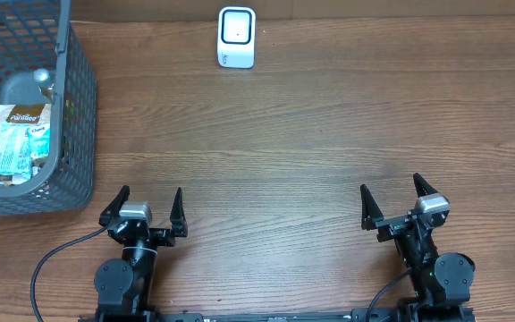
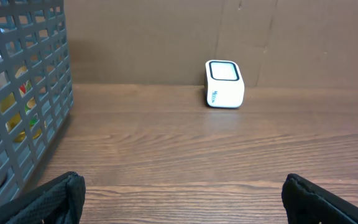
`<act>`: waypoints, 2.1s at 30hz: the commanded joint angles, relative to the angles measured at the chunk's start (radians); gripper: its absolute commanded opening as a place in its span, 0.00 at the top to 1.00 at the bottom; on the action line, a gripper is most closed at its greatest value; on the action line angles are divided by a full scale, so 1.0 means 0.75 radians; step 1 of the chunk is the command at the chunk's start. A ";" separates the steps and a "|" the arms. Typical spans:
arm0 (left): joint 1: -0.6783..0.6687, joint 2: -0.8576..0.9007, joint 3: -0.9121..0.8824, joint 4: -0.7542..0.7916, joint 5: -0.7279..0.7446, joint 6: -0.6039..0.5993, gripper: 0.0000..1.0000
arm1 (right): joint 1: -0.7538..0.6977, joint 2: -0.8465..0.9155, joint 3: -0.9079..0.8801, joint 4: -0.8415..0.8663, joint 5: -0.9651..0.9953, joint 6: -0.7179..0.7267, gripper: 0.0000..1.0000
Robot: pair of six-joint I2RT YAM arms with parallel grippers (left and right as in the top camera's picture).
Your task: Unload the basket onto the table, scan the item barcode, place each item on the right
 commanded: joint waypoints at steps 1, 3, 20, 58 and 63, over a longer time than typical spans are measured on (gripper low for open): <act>-0.009 -0.014 -0.006 -0.003 -0.010 0.030 0.00 | 0.007 -0.012 -0.014 0.007 0.004 -0.007 0.00; -0.009 -0.014 -0.006 -0.003 -0.010 0.030 0.01 | 0.007 -0.012 -0.014 0.007 0.004 -0.007 0.00; -0.009 -0.014 -0.006 -0.003 -0.010 0.030 0.00 | 0.007 -0.012 -0.014 0.007 0.004 -0.007 0.00; -0.009 -0.014 -0.006 0.071 -0.030 0.030 0.00 | 0.007 -0.012 -0.014 0.007 0.004 -0.007 0.00; -0.009 -0.014 0.010 0.127 -0.018 0.024 0.00 | 0.007 -0.012 -0.014 0.007 0.004 -0.007 0.00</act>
